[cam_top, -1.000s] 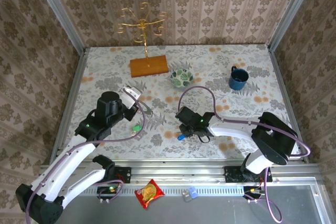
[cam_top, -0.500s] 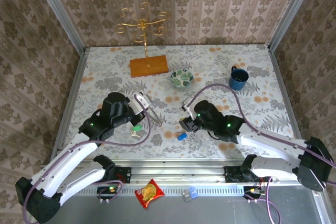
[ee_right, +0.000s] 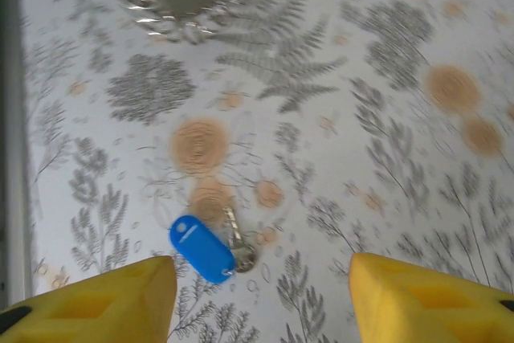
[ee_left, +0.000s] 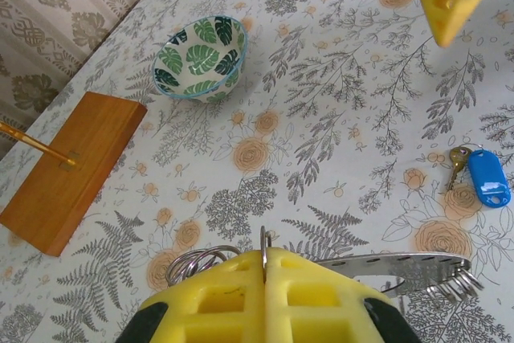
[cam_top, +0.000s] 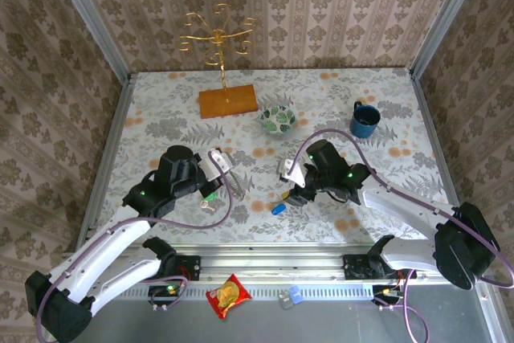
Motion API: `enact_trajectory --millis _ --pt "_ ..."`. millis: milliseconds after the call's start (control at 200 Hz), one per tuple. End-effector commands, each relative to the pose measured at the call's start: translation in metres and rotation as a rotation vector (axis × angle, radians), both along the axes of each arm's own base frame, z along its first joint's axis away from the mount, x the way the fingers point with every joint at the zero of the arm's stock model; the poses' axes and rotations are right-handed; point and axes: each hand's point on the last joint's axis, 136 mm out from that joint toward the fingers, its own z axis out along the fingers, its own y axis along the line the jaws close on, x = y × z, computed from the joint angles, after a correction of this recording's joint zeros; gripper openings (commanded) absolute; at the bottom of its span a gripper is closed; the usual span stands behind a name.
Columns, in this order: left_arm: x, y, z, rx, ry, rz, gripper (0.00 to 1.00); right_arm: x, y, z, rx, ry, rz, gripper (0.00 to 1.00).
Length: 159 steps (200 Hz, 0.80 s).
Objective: Put the keys on the keyring
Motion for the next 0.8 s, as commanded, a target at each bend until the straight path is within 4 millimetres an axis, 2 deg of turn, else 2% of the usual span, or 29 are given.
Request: enact_trajectory --millis 0,75,175,310,425,485,650,790 --pt "-0.002 -0.004 0.013 -0.030 -0.059 -0.035 0.00 -0.019 0.009 -0.006 -0.028 -0.016 0.145 0.58" --pt "-0.002 -0.003 0.014 -0.041 -0.057 -0.027 0.00 -0.010 0.017 -0.002 0.008 0.026 0.028 0.55" --pt "-0.003 -0.003 0.015 -0.067 -0.041 -0.011 0.00 0.002 0.023 0.005 0.093 0.189 -0.244 0.51" --pt "-0.005 -0.004 0.014 -0.091 -0.012 -0.004 0.00 0.002 0.009 -0.008 0.044 0.401 -0.604 0.45" --pt "-0.005 -0.003 0.012 -0.091 -0.008 0.001 0.00 -0.006 -0.001 -0.021 -0.040 0.532 -0.801 0.43" --pt "-0.005 -0.003 0.013 -0.093 -0.008 0.001 0.00 -0.011 -0.005 -0.027 -0.076 0.562 -0.857 0.43" --pt "-0.006 -0.004 0.016 -0.111 -0.009 -0.002 0.00 -0.017 0.001 -0.052 -0.118 0.603 -0.909 0.42" --pt "-0.006 -0.005 0.016 -0.120 -0.006 -0.001 0.00 -0.013 0.002 -0.067 -0.147 0.600 -0.941 0.43"
